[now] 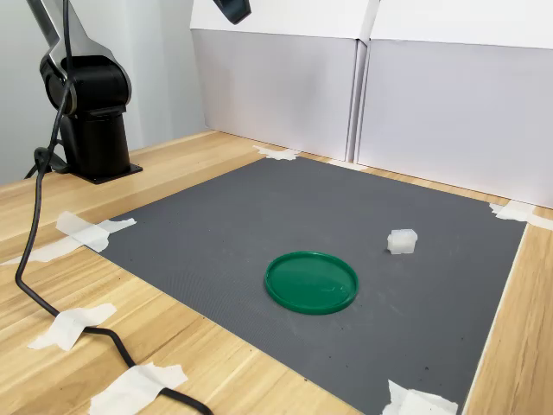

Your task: Grasp a white terminal and put it on the green lid.

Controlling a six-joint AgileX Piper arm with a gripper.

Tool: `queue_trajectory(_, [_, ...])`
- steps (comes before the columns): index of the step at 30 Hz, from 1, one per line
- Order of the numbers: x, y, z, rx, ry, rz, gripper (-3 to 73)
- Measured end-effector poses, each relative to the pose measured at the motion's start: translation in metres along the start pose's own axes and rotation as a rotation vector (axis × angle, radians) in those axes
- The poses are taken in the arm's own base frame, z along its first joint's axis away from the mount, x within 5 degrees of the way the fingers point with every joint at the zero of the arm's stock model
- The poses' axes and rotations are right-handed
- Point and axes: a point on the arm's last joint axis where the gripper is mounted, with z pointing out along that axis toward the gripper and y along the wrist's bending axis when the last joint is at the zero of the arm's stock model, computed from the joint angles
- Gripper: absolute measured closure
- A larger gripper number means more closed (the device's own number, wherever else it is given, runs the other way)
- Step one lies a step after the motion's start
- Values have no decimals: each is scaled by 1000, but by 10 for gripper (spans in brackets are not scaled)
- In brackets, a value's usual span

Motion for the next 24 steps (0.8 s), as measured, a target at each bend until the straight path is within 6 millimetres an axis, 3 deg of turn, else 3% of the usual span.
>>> queue_trajectory(5, [-20, -11, 22, -14, 99, -72, 540])
queue_trajectory(13, [-52, -25, 65, -57, 161, -227, 163])
queue_trajectory(16, [-68, -32, 78, -53, 147, -271, 62])
queue_trajectory(19, [-81, -37, 88, -57, 142, -294, 17])
queue_trajectory(24, [-93, -41, 108, -95, 175, -356, 4])
